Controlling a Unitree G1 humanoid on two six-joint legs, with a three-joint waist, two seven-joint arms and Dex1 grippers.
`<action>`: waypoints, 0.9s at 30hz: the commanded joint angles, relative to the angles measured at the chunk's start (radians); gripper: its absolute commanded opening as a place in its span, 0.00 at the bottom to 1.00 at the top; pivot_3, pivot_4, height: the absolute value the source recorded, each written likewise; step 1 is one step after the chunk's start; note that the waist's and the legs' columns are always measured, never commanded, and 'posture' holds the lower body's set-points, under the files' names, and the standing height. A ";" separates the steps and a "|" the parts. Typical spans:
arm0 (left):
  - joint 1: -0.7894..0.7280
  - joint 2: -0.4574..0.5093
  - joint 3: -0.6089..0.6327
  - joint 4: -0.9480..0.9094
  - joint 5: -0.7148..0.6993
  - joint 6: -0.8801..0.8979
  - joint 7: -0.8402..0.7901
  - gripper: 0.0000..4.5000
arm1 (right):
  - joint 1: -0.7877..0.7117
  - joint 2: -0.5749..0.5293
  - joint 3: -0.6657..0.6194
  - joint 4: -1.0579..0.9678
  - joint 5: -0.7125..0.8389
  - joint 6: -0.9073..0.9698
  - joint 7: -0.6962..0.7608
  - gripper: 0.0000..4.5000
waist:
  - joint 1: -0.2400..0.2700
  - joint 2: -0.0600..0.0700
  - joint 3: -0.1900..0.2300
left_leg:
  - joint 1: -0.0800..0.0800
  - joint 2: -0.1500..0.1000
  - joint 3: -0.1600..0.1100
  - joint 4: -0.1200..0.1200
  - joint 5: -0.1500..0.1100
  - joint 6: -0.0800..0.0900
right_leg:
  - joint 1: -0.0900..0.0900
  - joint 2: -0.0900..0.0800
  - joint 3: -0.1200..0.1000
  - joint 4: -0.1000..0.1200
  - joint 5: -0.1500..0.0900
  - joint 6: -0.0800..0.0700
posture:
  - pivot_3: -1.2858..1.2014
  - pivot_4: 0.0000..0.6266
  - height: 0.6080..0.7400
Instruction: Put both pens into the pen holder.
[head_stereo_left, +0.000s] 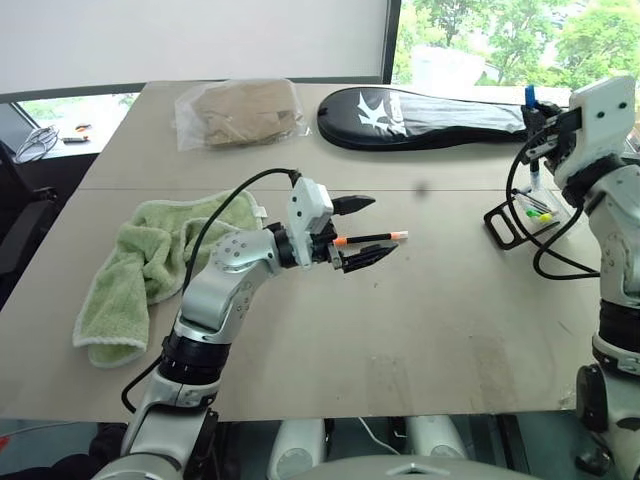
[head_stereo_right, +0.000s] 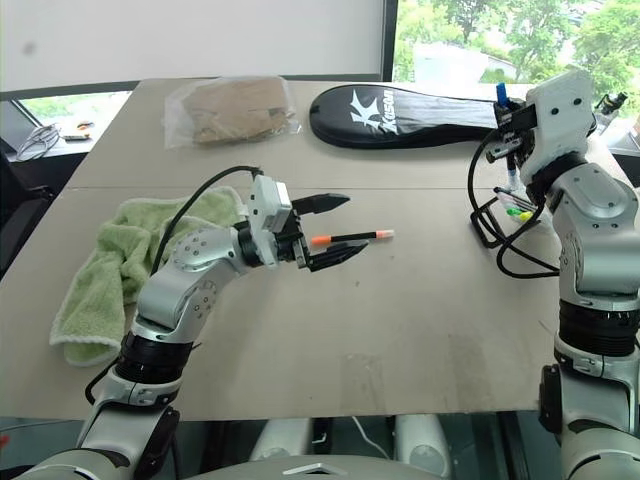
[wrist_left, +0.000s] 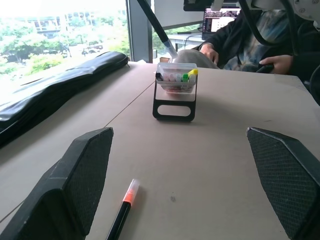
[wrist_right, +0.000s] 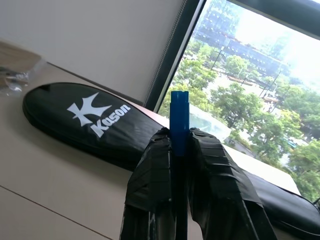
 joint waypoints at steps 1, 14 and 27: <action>0.004 -0.001 0.009 -0.051 0.003 -0.006 0.019 1.00 | 0.025 -0.039 0.019 0.026 -0.031 -0.103 0.028 0.01 | -0.001 0.000 0.000 | 0.000 0.000 0.000 0.000 0.000 0.000 | 0.000 0.000 0.000 0.000 0.000 0.000 | 0.52 0.24 1.00; 0.036 0.020 0.027 -0.091 0.000 0.010 0.060 1.00 | 0.039 -0.135 0.038 0.220 -0.057 -0.281 0.120 0.01 | 0.000 0.000 0.000 | 0.001 0.000 0.001 0.000 0.000 0.000 | 0.000 0.000 0.001 0.000 0.000 0.000 | 0.52 0.24 1.00; 0.028 0.060 0.045 -0.034 -0.001 0.027 0.030 1.00 | 0.272 -0.182 -0.091 -0.052 0.079 -0.130 0.171 0.99 | 0.002 0.000 0.000 | 0.001 0.000 0.000 0.000 0.000 0.000 | 0.000 0.001 0.001 0.000 0.000 0.000 | 0.52 0.24 1.00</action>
